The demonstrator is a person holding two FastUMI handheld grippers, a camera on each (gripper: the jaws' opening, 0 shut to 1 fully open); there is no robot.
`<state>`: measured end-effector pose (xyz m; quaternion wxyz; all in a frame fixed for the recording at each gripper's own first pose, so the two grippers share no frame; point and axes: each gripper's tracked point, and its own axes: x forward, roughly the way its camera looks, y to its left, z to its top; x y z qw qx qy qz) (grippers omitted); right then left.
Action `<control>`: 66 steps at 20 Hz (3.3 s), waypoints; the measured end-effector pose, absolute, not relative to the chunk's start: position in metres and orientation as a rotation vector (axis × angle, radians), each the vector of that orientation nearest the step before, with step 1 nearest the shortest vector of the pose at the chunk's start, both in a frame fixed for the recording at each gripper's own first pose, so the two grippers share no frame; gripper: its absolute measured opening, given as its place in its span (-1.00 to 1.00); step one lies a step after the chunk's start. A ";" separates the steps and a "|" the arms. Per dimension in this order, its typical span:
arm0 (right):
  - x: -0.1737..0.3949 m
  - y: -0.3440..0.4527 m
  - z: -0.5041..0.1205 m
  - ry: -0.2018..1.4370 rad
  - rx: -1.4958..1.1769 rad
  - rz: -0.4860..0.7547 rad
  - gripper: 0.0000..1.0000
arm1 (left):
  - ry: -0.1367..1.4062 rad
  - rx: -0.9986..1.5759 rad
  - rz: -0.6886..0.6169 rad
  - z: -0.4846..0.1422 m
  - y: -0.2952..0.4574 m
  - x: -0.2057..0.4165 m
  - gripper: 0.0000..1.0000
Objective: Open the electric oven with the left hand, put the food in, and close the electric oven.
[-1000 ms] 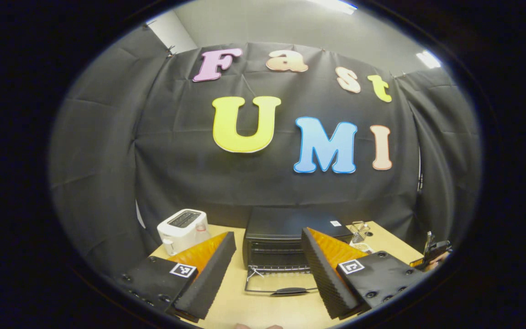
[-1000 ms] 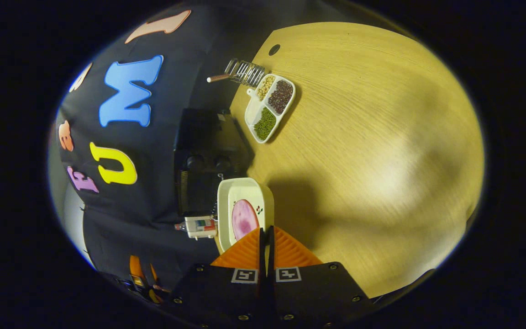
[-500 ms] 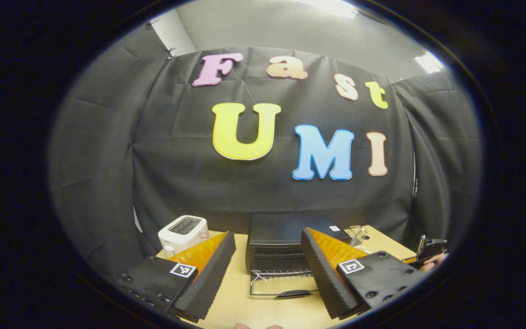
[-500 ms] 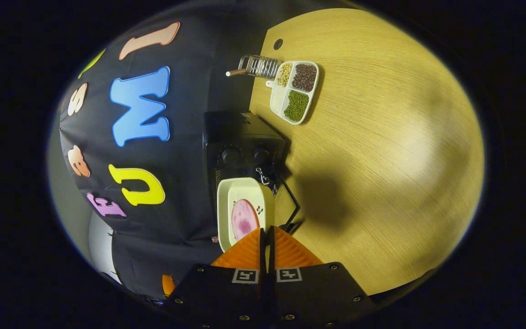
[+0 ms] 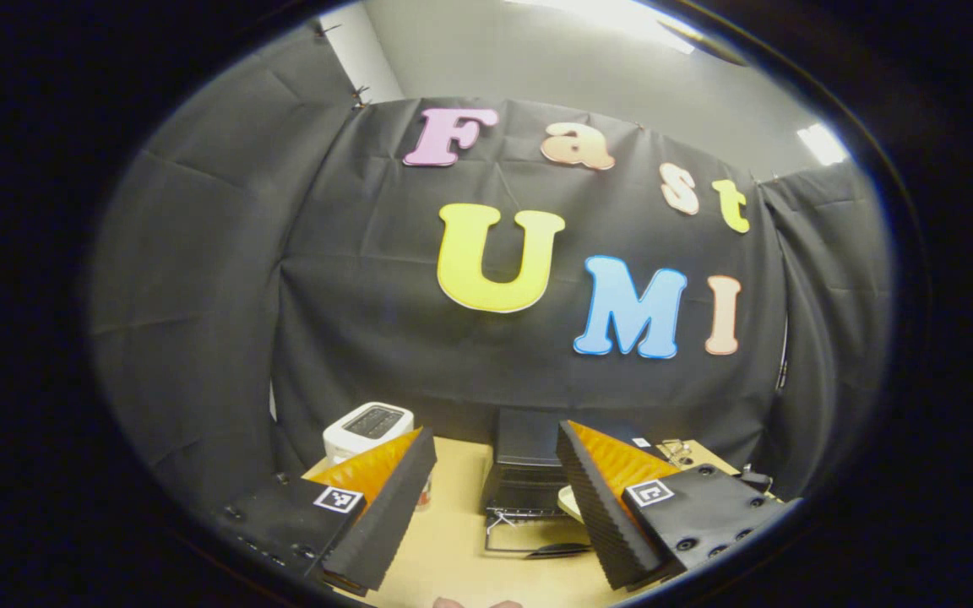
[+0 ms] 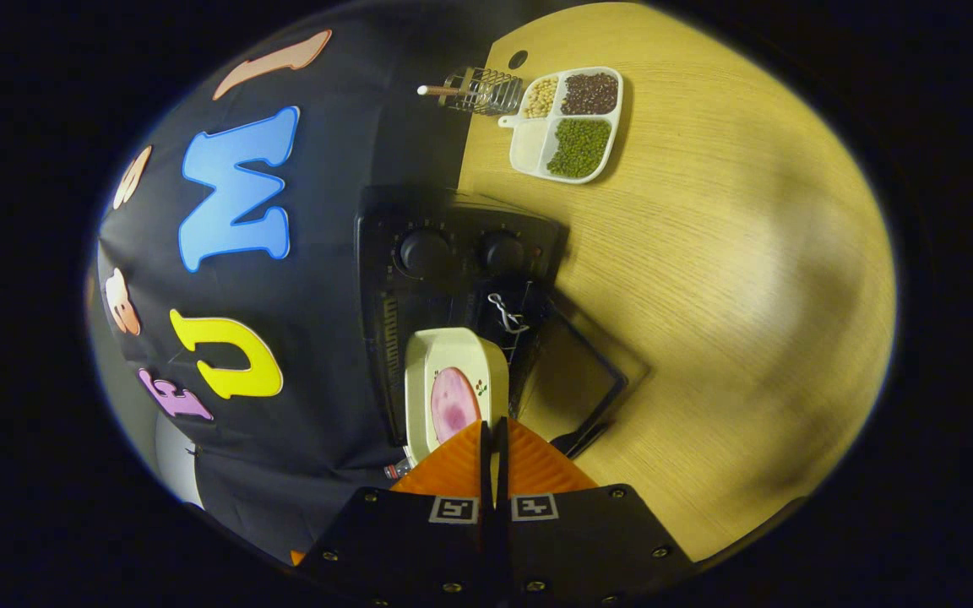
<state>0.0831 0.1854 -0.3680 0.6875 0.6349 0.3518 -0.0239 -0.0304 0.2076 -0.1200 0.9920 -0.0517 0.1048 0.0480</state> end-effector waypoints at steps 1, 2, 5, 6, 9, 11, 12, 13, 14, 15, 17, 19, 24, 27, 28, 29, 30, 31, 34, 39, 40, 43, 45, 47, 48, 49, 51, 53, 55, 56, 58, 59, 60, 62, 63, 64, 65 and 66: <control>0.090 0.190 -0.373 0.774 1.434 -0.075 -0.99 | 0.212 -0.097 0.115 -0.120 0.216 -0.034 1.00; 0.099 0.194 -0.378 0.757 1.450 -0.098 -1.00 | 0.211 -0.094 0.131 -0.120 0.223 -0.038 1.00; 0.129 0.205 -0.383 0.709 1.497 -0.147 -0.99 | 0.216 -0.125 0.181 -0.121 0.242 -0.045 0.94; 0.136 0.205 -0.384 0.682 1.507 -0.171 -0.99 | 0.214 -0.134 0.195 -0.120 0.246 -0.047 1.00; 0.162 0.209 -0.393 0.633 1.514 -0.234 -0.99 | 0.217 -0.115 0.224 -0.120 0.258 -0.055 1.00; 0.177 0.215 -0.401 0.628 1.508 -0.279 -0.99 | 0.226 -0.092 0.239 -0.122 0.267 -0.059 1.00; 0.185 0.216 -0.405 0.614 1.503 -0.307 -0.99 | 0.233 -0.088 0.247 -0.124 0.272 -0.060 1.00; 0.191 0.217 -0.409 0.594 1.506 -0.341 -0.99 | 0.242 -0.088 0.254 -0.126 0.275 -0.062 1.00; 0.200 0.220 -0.412 0.573 1.522 -0.363 -0.99 | 0.250 -0.090 0.262 -0.128 0.278 -0.064 0.95; 0.207 0.225 -0.411 0.555 1.541 -0.372 -0.99 | 0.255 -0.090 0.269 -0.129 0.281 -0.065 0.95; 0.219 0.237 -0.415 0.548 1.537 -0.383 -0.99 | 0.264 -0.088 0.281 -0.131 0.286 -0.066 1.00; 0.229 0.248 -0.420 0.536 1.527 -0.391 -0.99 | 0.272 -0.081 0.291 -0.135 0.288 -0.071 1.00; 0.222 0.256 -0.416 0.574 1.493 -0.355 -0.92 | 0.263 -0.077 0.296 -0.130 0.282 -0.069 1.00; 0.209 0.257 -0.404 0.630 1.423 -0.263 -0.55 | 0.256 -0.083 0.267 -0.132 0.265 -0.059 1.00; 0.201 0.255 -0.402 0.653 1.374 -0.240 -0.45 | 0.256 -0.085 0.254 -0.132 0.258 -0.055 1.00; 0.194 0.249 -0.398 0.673 1.321 -0.213 -0.14 | 0.255 -0.088 0.239 -0.134 0.251 -0.051 1.00; 0.185 0.245 -0.397 0.695 1.255 -0.193 -0.14 | 0.255 -0.092 0.223 -0.135 0.243 -0.047 0.95; 0.173 0.239 -0.393 0.711 1.176 -0.170 -0.14 | 0.258 -0.094 0.206 -0.137 0.234 -0.043 1.00; 0.144 0.208 -0.376 0.705 0.927 -0.112 -0.14 | 0.267 -0.090 0.146 -0.144 0.205 -0.031 1.00; 0.105 0.160 -0.303 0.579 0.497 0.026 -0.14 | 0.272 -0.088 0.053 -0.152 0.155 -0.009 1.00; 0.102 0.154 -0.283 0.534 0.433 0.049 -0.14 | 0.272 -0.090 0.033 -0.152 0.144 -0.005 1.00; 0.092 0.145 -0.226 0.412 0.318 0.098 -0.14 | 0.264 -0.090 -0.027 -0.150 0.113 0.008 1.00; 0.079 0.134 -0.197 0.365 0.304 0.099 -0.14 | 0.266 -0.082 -0.057 -0.152 0.095 0.014 1.00; 0.070 0.115 -0.176 0.326 0.268 0.079 -0.14 | 0.264 -0.078 -0.083 -0.150 0.079 0.018 0.97; 0.064 0.105 -0.167 0.313 0.244 0.060 -0.14 | 0.260 -0.076 -0.095 -0.148 0.072 0.018 0.94; 0.064 0.098 -0.163 0.307 0.219 0.032 -0.14 | 0.255 -0.072 -0.105 -0.146 0.066 0.019 1.00; 0.065 0.084 -0.155 0.281 0.170 -0.001 -0.06 | 0.249 -0.061 -0.117 -0.142 0.056 0.022 1.00; 0.054 0.069 -0.122 0.199 0.128 -0.022 0.22 | 0.236 -0.059 -0.121 -0.136 0.050 0.025 1.00; 0.041 0.060 -0.085 0.102 0.076 -0.033 0.31 | 0.226 -0.069 -0.133 -0.134 0.041 0.028 1.00; 0.034 0.059 -0.068 0.059 0.058 -0.034 0.36 | 0.229 -0.070 -0.134 -0.135 0.038 0.029 1.00; 0.033 0.056 -0.045 -0.002 0.037 -0.033 0.75 | 0.234 -0.070 -0.133 -0.139 0.035 0.029 1.00; 0.031 0.055 -0.035 -0.022 0.029 -0.029 0.76 | 0.236 -0.071 -0.134 -0.140 0.031 0.031 1.00; 0.029 0.056 -0.028 -0.038 0.023 -0.026 0.78 | 0.242 -0.070 -0.138 -0.140 0.028 0.033 1.00; 0.028 0.053 -0.022 -0.058 0.002 -0.025 0.86 | 0.284 -0.081 -0.152 -0.153 0.018 0.036 0.95; 0.029 0.051 -0.022 -0.058 0.001 -0.028 0.86 | 0.316 -0.091 -0.161 -0.163 0.013 0.038 0.82; 0.029 0.049 -0.023 -0.052 0.003 -0.030 0.86 | 0.349 -0.097 -0.160 -0.174 0.011 0.039 0.82; 0.030 0.049 -0.025 -0.046 0.008 -0.031 0.87 | 0.389 -0.101 -0.157 -0.186 0.011 0.040 0.82; 0.029 0.048 -0.024 -0.044 0.009 -0.033 0.87 | 0.439 -0.106 -0.156 -0.202 0.009 0.039 0.83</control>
